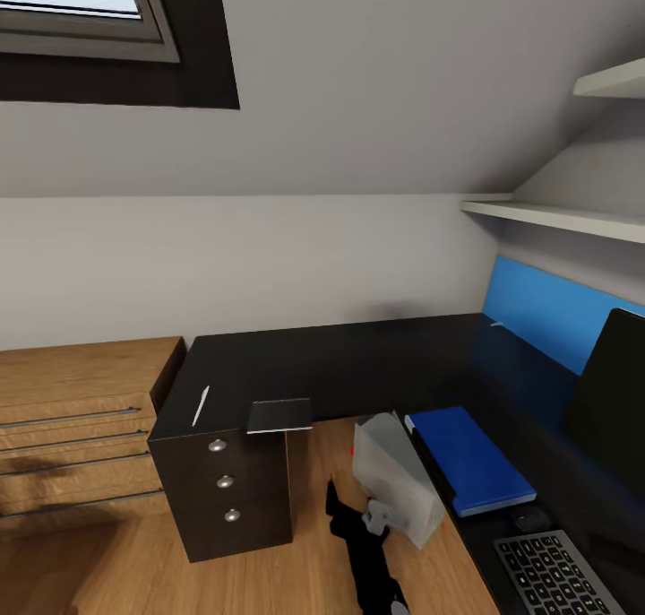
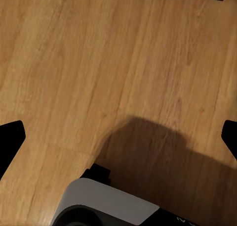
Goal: In the bedroom, organize the workspace by keeping the computer under the desk, ensuring the monitor is on the desk, placing the keyboard on the desk next to the monitor, placing the mouse on the desk next to the keyboard, moving the folder from the swivel chair onto the desk next to the mouse, stacking the notebook on top of the folder with the pen on top of the notebook, and positioning the swivel chair next to the desk.
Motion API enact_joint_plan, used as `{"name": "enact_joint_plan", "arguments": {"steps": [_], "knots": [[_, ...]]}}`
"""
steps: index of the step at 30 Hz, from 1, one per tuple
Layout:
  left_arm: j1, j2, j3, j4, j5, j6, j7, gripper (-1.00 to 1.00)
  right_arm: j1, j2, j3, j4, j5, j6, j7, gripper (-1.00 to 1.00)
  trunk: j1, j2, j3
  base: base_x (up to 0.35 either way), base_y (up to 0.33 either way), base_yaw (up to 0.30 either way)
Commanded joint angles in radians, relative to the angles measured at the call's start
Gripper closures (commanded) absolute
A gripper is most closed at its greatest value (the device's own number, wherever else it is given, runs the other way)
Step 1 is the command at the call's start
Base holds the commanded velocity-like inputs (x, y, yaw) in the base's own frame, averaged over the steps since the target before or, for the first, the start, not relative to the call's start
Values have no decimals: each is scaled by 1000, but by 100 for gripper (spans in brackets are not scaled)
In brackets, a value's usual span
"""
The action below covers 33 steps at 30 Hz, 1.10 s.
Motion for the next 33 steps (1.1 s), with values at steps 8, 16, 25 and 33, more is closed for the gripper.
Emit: {"name": "enact_joint_plan", "arguments": {"steps": [8,16,25,33], "knots": [[-1,2,-7,0,10,-7,6,-100,-1,8,23,195,44,-12,-84,-100,0,-1,-1,0,0,0],[-1,2,-7,1,11,-7,6,-100,-1,16,26,356,64,-17,-91,-100,0,-1,-1,0,0,0],[-1,3,-7,2,12,-8,6,-100,-1,17,25,425,101,-17,-89,-100,0,-1,-1,0,0,0],[-1,4,-7,2,13,-8,6,-100,-1,18,26,453,126,-54,-89,-100,0,-1,-1,0,0,0]]}}
